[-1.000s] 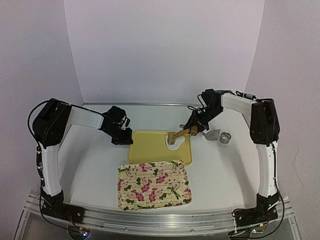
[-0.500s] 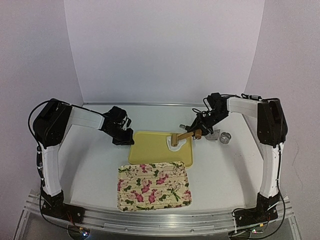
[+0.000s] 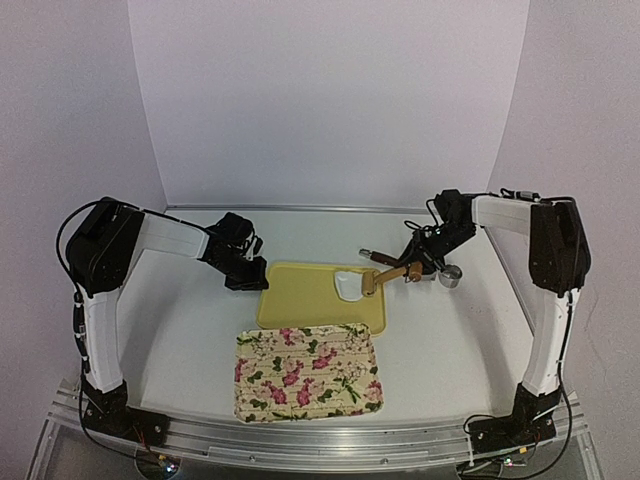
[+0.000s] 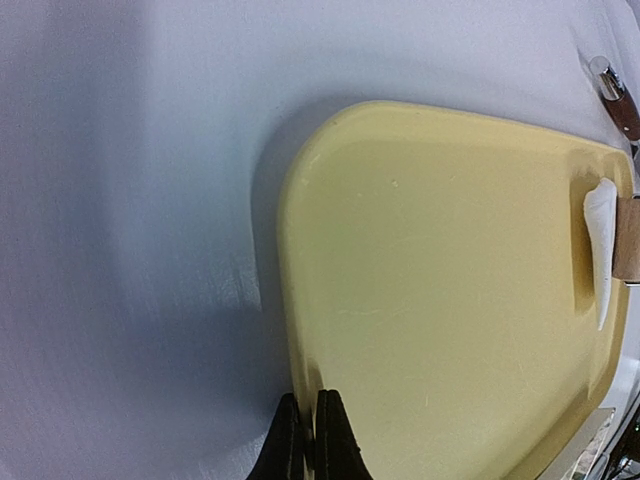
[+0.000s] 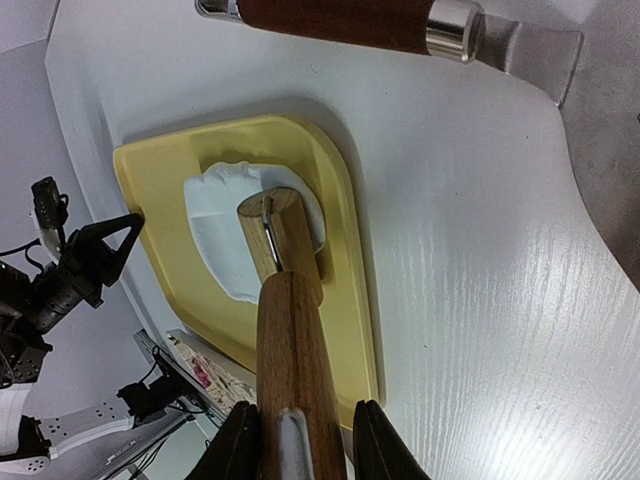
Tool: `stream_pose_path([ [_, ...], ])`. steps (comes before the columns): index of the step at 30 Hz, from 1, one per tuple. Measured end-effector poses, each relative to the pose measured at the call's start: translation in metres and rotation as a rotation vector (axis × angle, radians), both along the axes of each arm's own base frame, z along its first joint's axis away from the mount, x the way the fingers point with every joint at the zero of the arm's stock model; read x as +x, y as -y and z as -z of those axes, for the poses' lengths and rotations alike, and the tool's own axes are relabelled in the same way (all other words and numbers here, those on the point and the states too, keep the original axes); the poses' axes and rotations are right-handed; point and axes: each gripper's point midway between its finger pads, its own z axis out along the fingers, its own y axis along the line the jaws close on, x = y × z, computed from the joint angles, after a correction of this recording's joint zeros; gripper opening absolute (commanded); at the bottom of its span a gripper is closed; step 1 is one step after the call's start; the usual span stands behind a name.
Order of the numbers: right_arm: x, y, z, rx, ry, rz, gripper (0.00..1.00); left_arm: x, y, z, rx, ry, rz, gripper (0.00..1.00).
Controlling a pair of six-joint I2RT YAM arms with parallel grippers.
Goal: Roll out the dumpling wrappers from the dough
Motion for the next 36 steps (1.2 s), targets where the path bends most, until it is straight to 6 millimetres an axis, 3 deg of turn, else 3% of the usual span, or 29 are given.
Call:
stream_pose_path([
  [13,-0.004,0.009,-0.005,-0.062,0.035,0.004,0.00,0.000,0.000,0.000,-0.001,0.001,0.000,0.00],
  [22,-0.026,0.018,-0.018,-0.150,-0.021,0.020,0.00,-0.004,0.006,0.000,-0.017,-0.002,0.020,0.00],
  [25,-0.028,0.010,-0.028,-0.132,-0.036,0.023,0.00,-0.004,0.007,0.000,-0.021,-0.004,0.022,0.00],
  [33,-0.001,-0.041,-0.093,0.016,0.100,0.021,0.00,-0.006,0.006,-0.001,-0.023,-0.004,0.023,0.00],
  [36,0.000,-0.056,-0.101,0.052,0.119,0.008,0.00,-0.006,0.006,-0.001,-0.023,-0.004,0.023,0.00],
])
